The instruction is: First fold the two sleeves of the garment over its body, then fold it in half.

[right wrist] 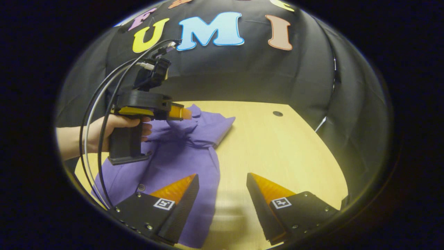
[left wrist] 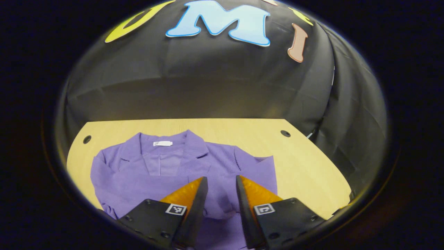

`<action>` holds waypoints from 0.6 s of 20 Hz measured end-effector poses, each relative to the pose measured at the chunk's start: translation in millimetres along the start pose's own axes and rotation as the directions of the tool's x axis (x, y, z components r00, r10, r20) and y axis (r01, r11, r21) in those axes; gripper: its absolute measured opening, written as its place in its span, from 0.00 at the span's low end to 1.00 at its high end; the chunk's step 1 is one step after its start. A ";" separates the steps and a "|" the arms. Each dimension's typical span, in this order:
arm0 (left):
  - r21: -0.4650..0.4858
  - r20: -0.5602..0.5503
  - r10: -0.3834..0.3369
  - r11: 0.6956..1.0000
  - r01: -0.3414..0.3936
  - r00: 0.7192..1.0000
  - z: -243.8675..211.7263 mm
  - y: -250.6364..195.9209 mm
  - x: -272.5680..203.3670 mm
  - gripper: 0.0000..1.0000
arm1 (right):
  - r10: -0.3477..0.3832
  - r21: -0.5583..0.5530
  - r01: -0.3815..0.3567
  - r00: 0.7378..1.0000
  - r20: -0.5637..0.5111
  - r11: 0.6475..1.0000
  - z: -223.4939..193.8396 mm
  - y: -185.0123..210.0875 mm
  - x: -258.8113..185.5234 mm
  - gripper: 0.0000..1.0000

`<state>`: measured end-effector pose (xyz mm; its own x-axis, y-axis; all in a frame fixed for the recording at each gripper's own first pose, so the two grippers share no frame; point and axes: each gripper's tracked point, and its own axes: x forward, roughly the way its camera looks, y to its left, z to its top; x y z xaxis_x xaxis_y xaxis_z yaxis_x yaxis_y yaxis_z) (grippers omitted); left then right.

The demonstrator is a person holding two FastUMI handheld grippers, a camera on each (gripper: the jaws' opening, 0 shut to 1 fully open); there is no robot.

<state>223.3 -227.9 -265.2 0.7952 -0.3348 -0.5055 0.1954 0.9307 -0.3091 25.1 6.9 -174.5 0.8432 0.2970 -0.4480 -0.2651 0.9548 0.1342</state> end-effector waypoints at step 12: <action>-0.070 0.003 0.100 0.993 -0.100 0.995 -39.8 50.1 -93.9 0.94 | 0.032 -0.024 -0.033 0.999 -0.036 0.999 -21.1 9.4 4.2 0.86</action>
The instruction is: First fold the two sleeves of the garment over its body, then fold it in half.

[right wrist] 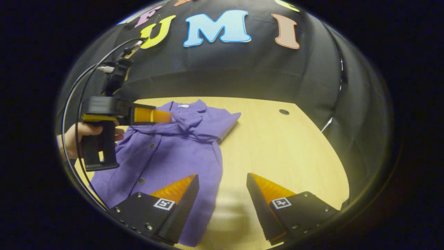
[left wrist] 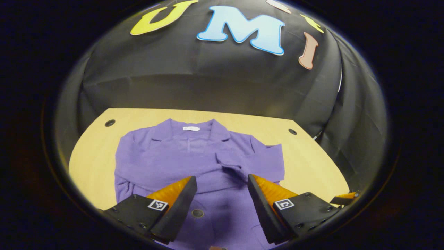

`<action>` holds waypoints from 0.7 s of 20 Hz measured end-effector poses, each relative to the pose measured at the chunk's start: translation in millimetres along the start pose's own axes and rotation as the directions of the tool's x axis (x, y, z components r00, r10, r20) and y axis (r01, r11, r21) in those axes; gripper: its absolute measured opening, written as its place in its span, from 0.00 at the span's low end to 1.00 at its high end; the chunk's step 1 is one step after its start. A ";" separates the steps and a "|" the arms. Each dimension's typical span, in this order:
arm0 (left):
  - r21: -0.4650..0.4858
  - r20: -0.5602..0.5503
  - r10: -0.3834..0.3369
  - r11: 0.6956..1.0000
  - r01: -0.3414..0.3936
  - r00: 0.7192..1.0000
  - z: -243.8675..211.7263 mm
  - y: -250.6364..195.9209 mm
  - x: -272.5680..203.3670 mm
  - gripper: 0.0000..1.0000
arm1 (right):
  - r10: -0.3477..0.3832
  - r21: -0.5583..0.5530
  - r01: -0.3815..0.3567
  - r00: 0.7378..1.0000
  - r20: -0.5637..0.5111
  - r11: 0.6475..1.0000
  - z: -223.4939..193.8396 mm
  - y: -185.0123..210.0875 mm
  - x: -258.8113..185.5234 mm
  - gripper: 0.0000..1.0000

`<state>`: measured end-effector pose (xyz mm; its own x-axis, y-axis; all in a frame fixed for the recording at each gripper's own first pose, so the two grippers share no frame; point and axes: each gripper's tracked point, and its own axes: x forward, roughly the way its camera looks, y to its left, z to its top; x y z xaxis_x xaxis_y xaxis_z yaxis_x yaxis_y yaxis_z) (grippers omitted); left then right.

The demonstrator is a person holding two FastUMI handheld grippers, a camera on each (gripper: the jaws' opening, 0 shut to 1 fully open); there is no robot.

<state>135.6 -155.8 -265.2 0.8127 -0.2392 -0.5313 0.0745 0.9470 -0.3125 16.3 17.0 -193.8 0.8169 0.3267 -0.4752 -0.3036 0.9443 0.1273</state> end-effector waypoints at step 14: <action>-0.096 -0.086 0.095 0.990 -0.104 0.992 -125.5 113.1 -155.3 0.96 | -0.024 0.129 0.045 0.987 -0.156 0.991 -77.5 37.4 -32.4 0.96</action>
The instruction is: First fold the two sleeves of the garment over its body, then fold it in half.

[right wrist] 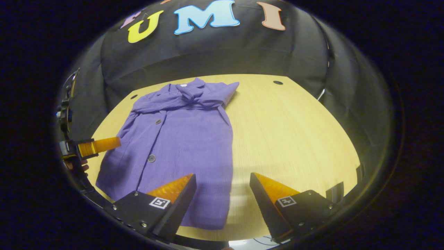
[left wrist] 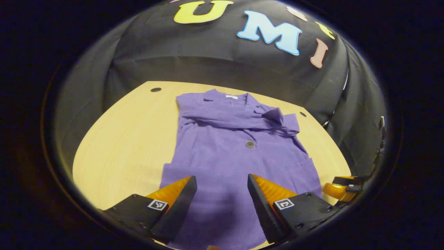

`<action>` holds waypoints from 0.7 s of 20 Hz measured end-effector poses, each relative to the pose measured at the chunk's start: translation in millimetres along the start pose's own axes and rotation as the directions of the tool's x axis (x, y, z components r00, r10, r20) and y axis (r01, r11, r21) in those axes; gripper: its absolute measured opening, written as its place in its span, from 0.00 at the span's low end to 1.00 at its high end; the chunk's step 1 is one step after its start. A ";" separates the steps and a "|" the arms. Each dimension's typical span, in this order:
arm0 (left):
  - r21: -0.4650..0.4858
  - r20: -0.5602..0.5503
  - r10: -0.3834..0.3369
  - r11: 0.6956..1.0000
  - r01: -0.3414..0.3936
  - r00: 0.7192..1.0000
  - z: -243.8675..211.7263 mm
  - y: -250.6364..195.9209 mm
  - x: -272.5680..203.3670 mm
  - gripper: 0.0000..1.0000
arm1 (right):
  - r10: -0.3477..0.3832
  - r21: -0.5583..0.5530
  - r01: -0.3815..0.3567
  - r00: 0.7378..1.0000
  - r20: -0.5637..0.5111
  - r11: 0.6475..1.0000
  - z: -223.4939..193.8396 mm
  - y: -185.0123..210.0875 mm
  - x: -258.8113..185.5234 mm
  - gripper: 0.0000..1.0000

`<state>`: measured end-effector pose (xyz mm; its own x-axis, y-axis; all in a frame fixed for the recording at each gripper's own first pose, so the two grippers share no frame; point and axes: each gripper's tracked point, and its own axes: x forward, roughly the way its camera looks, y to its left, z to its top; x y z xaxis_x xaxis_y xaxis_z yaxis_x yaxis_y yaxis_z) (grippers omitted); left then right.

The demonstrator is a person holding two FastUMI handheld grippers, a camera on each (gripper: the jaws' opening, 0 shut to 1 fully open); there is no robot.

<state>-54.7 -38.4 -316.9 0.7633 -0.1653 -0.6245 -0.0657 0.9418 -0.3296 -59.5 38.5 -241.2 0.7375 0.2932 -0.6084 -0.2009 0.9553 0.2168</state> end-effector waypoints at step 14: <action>0.003 -0.035 0.065 0.998 -0.065 0.997 -84.0 73.4 -62.7 0.96 | -0.060 0.114 0.068 0.995 -0.075 0.991 -59.6 10.7 -5.6 0.96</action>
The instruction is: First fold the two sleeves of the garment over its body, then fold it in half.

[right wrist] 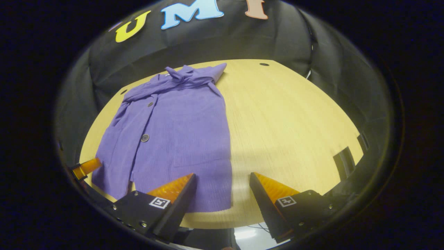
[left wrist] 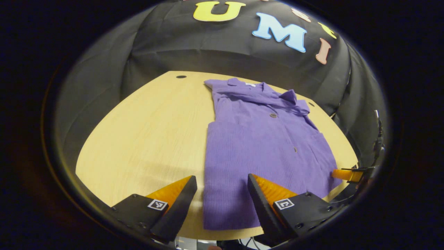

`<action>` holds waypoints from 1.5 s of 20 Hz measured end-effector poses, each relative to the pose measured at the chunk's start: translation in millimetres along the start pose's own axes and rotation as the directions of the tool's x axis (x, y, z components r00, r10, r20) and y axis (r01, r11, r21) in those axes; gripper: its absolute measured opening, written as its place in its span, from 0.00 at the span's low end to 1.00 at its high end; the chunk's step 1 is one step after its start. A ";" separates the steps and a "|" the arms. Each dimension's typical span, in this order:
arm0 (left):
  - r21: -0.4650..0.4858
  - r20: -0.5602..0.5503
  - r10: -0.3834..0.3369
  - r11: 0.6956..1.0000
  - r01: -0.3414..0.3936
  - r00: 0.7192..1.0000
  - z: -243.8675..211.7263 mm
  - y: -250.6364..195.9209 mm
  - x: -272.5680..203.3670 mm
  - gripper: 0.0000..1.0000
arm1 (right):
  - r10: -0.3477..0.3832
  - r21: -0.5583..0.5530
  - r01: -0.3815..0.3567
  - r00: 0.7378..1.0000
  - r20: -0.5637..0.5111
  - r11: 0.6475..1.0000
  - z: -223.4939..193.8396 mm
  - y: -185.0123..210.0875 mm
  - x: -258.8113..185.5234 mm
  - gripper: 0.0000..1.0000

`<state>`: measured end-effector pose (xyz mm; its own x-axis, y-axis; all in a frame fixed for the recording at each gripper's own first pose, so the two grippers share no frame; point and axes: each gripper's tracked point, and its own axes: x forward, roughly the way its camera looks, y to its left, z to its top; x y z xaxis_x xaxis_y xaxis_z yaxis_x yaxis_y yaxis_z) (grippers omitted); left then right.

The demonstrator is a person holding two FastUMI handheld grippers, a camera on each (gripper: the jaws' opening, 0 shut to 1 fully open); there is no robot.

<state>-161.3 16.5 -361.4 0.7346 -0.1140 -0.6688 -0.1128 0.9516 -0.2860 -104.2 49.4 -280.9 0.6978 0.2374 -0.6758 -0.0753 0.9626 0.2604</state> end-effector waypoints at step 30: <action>0.008 0.017 -0.067 0.998 0.067 0.998 0.0 -42.2 -16.3 0.08 | 0.101 -0.043 -0.097 0.990 0.098 0.994 32.6 41.4 -23.5 0.05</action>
<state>-168.6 -21.8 -338.5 0.7521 -0.1725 -0.6361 -0.0581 0.9440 -0.3247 -100.5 79.4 -231.8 0.7529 0.3197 -0.5753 -0.1733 0.9395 0.2954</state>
